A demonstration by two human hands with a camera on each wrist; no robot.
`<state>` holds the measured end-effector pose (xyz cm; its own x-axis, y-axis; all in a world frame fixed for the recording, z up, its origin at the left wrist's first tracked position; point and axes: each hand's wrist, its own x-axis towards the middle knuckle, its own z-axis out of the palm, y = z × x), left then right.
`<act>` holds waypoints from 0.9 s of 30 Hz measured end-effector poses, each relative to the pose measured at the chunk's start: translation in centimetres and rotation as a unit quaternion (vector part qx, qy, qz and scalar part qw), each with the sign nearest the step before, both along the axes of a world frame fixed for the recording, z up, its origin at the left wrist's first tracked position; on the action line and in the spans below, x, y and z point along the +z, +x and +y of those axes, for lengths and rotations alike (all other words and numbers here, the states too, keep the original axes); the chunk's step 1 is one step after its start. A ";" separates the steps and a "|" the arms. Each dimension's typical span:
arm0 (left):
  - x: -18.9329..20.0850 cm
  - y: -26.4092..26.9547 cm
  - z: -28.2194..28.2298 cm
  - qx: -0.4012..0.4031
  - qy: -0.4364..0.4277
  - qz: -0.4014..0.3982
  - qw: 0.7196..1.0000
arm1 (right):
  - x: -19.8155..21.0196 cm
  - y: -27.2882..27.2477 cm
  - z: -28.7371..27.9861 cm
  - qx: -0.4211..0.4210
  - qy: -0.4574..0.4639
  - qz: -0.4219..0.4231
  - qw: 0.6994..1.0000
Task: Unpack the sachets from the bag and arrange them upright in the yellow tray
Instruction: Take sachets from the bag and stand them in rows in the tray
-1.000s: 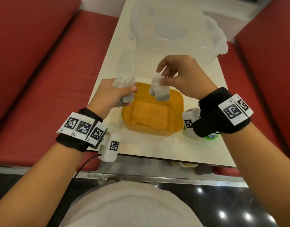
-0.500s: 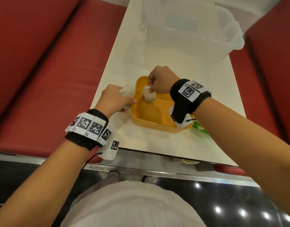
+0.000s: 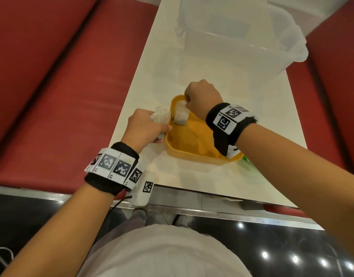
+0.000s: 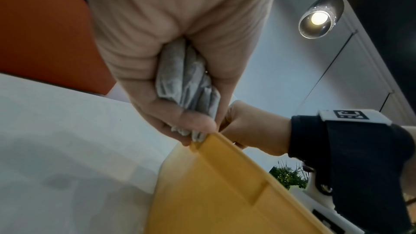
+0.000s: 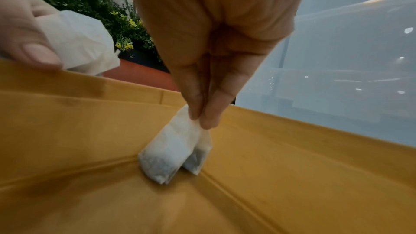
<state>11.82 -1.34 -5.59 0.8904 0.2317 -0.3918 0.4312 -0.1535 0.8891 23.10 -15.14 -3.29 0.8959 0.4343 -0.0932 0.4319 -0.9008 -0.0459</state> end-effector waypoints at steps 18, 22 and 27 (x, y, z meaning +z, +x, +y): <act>0.6 -0.7 -0.5 0.016 -0.003 0.007 1.000 | -0.3 -0.6 -3.3 -0.269 0.151 0.226 0.924; 0.7 -1.2 -0.8 0.006 -0.001 0.006 1.000 | 0.1 -1.0 -2.2 -0.255 0.150 0.258 0.920; 0.8 -1.6 -1.2 0.010 -0.003 0.005 1.000 | -0.4 -0.7 -1.4 -0.279 0.274 0.292 0.873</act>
